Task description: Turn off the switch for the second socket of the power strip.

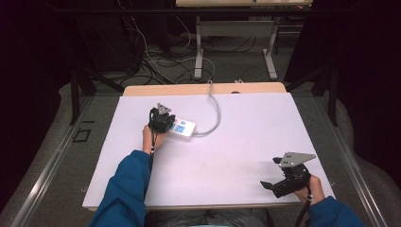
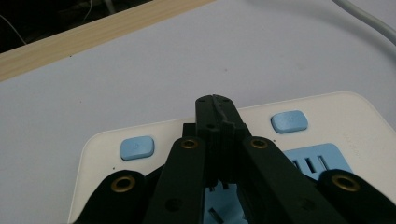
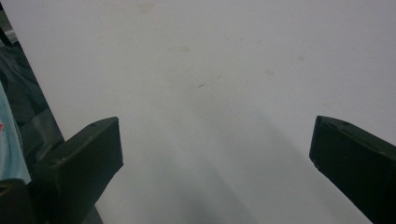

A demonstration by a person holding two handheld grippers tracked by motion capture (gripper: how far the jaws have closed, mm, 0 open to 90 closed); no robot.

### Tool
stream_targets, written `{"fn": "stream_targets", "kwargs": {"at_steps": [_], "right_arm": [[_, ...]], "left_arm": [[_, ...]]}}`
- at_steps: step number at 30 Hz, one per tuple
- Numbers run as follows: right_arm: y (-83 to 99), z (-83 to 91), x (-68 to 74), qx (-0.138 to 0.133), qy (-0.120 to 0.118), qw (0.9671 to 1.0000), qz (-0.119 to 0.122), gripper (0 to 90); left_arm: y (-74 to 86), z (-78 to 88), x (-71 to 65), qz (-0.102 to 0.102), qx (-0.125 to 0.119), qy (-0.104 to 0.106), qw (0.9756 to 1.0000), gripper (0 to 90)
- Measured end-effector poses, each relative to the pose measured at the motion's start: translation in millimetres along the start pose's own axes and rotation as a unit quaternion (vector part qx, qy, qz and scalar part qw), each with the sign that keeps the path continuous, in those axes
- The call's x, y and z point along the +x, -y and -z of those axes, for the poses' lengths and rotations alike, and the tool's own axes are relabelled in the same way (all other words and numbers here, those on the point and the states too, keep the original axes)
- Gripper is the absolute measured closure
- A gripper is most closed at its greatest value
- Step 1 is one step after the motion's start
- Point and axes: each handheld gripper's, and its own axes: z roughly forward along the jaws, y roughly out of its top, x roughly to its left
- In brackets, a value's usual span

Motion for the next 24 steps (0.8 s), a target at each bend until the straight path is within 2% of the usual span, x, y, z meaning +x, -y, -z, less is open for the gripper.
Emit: {"fn": "stream_targets", "kwargs": {"at_steps": [4, 7, 12, 21, 24], "right_arm": [[-0.1, -0.2, -0.1, 0.003, -0.002, 1.0, -0.001, 2.2], [-0.2, -0.1, -0.3, 0.001, -0.001, 1.0, 0.002, 2.2], [-0.1, -0.5, -0.6, 0.002, -0.002, 1.0, 0.002, 2.2], [0.0, -1.1, 0.1, -0.001, 0.001, 1.0, 0.001, 2.2], [0.0, -1.1, -0.1, -0.001, 0.0, 1.0, 0.002, 2.3]], "left_arm": [[0.3, 0.0, 0.6, -0.004, 0.0, -0.001, 1.0, 90.0], [0.7, -0.3, 0.5, 0.005, -0.002, 0.002, 1.0, 90.0], [0.5, -0.1, 1.8, 0.0, 0.0, 0.004, 1.0, 90.0], [0.8, -0.8, 1.6, 0.011, 0.0, 0.006, 0.9999, 90.0], [0.5, -1.0, 1.8, 0.009, -0.001, 0.005, 0.9999, 90.0]]}}
